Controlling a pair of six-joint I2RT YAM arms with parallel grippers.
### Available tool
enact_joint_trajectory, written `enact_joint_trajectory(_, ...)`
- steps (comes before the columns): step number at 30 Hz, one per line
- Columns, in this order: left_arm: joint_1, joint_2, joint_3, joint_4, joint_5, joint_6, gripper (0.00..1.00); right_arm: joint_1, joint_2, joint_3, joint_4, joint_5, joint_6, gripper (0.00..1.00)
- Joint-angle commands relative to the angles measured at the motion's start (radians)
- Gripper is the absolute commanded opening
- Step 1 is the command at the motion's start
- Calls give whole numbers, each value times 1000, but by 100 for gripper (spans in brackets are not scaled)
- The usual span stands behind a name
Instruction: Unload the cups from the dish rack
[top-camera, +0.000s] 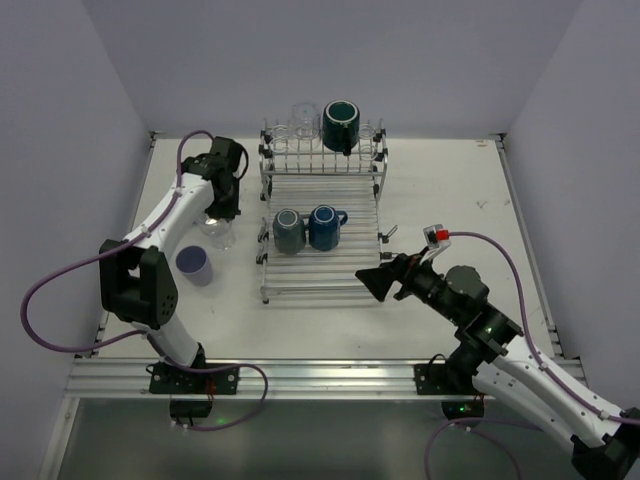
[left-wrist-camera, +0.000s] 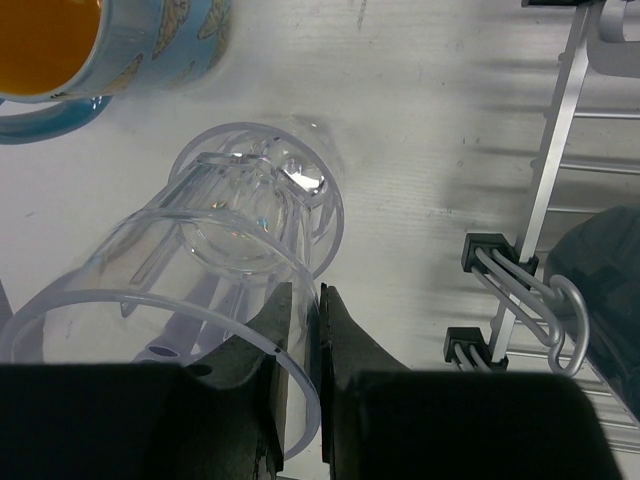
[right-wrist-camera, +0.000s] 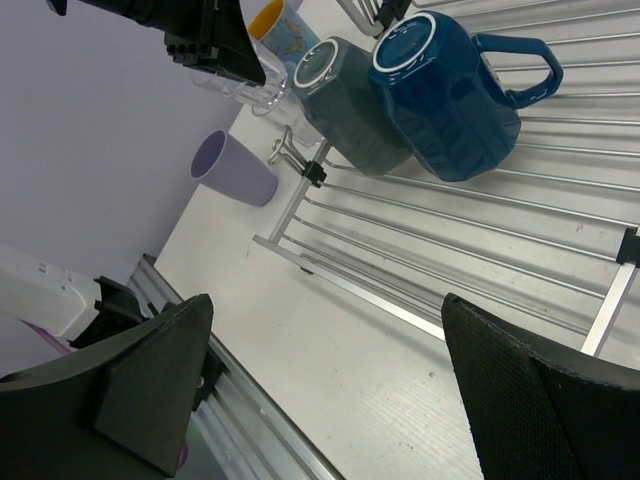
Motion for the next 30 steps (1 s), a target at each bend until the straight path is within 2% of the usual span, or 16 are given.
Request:
enact_joint_trajectory(1,11,-32,-12,-23,19,28,7,1,11,1,56,-5,-4,99)
enact_joint_trajectory(6,11,-3,-11,-15,33,26,12,1,3,-3,51,-1,-5,99)
enact_joint_trajectory(13,11,13,-18,-3,30,22,34,3,17,-9,53,1,-5,99)
enact_joint_trajectory(17,11,3,-29,12,-22,7,37,1,17,-8,50,6,-4,99)
enact_joint_trajectory(23,6,-139,-18,74,-7,-17,44,1,9,-5,39,13,-4,99)
enact_joint_trajectory(26,-32,-269,-35,143,3,-27,52,3,0,0,30,25,-8,99)
enact_joint_trajectory(29,-138,-410,-92,230,30,-27,56,1,-14,7,-4,41,-12,99)
enact_joint_trajectory(30,-215,-476,-141,294,74,-12,57,3,-18,9,-16,52,-13,99)
